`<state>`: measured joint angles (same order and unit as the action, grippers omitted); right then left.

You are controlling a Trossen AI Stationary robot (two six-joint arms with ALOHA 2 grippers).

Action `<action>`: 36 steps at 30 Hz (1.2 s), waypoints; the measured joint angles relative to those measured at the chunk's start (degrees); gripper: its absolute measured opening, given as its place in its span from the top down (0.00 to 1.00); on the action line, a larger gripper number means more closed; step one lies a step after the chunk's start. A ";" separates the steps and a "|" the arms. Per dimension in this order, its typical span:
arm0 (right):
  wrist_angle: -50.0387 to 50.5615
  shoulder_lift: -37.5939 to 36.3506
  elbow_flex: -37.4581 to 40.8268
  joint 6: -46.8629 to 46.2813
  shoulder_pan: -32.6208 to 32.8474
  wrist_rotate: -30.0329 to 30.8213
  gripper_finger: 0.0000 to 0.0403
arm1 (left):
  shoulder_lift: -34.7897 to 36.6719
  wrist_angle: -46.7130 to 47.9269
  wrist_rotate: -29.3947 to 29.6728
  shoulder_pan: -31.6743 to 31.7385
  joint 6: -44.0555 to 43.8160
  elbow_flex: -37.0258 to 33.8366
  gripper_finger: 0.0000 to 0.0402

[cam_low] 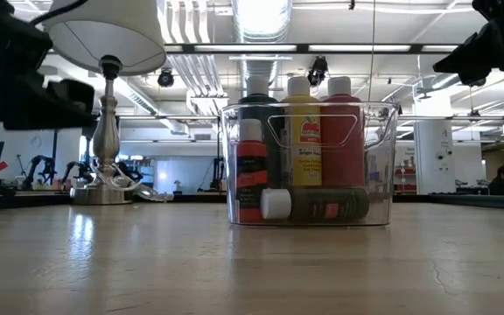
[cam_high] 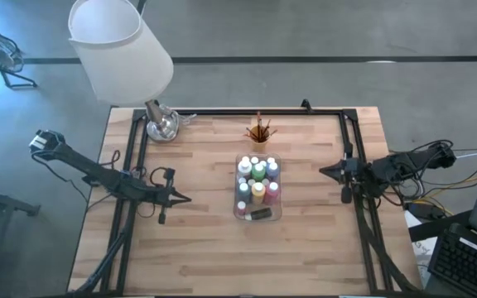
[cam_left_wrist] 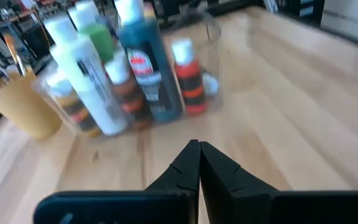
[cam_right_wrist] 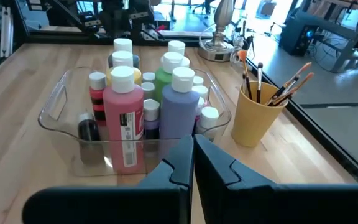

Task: Pick & Place Paint Supplies
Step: Return to Home Position

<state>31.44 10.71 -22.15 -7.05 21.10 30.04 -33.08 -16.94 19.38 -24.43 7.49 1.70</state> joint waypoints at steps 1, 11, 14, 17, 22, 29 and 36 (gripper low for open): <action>0.00 0.11 0.00 -0.04 -0.02 0.01 0.98 | 0.00 0.19 0.00 0.00 0.00 -0.60 0.98; -0.02 0.27 0.00 0.07 -0.02 0.02 0.98 | -0.04 8.38 0.00 0.00 -0.33 -1.12 0.98; -0.07 0.27 0.00 0.08 -0.02 0.00 0.98 | -0.07 9.46 0.00 0.00 -0.39 -1.12 0.98; -0.07 0.27 0.00 0.15 -0.01 0.02 0.98 | -0.04 9.41 0.00 0.00 -0.42 -1.12 0.98; -0.08 0.27 0.00 0.15 -0.02 0.02 0.98 | -0.04 9.41 0.00 0.01 -0.42 -1.12 0.98; -0.09 0.27 0.00 0.02 0.00 0.02 0.98 | -0.04 9.36 0.00 0.01 -0.42 -1.14 0.98; -0.08 0.27 0.00 0.15 -0.02 0.02 0.98 | -0.04 9.32 0.00 0.00 -0.42 -1.14 0.98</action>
